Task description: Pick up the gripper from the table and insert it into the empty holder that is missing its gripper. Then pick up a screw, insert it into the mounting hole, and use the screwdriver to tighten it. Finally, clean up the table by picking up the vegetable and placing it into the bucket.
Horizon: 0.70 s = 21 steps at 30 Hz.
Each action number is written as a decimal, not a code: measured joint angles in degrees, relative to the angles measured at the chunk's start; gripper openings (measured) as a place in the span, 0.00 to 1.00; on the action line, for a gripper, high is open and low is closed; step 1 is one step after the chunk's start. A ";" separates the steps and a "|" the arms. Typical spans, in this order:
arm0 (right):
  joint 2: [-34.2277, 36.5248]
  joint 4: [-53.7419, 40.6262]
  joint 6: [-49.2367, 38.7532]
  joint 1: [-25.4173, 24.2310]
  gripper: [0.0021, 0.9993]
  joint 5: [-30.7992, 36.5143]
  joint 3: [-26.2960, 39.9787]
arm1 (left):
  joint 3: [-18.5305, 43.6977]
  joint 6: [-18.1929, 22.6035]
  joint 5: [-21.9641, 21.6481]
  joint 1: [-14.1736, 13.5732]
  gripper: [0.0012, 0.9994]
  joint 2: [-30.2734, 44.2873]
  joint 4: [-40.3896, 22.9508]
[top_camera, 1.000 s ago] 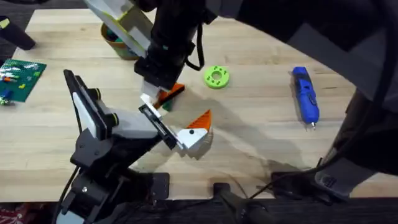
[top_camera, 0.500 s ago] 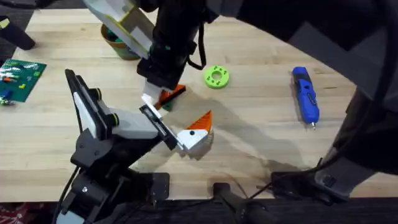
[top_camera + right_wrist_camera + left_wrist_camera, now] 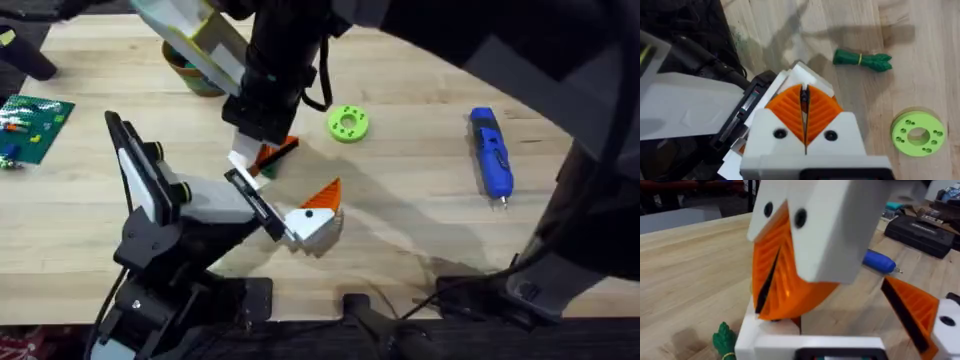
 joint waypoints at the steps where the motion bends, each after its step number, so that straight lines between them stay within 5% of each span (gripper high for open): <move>1: 0.00 0.00 -0.10 -0.01 0.01 0.00 0.00 | 0.00 -0.01 0.00 0.00 0.99 0.01 0.00; 21: 0.00 -1.24 -0.89 -0.06 0.00 0.42 0.16 | 0.00 -0.01 0.69 -0.07 0.99 0.02 0.01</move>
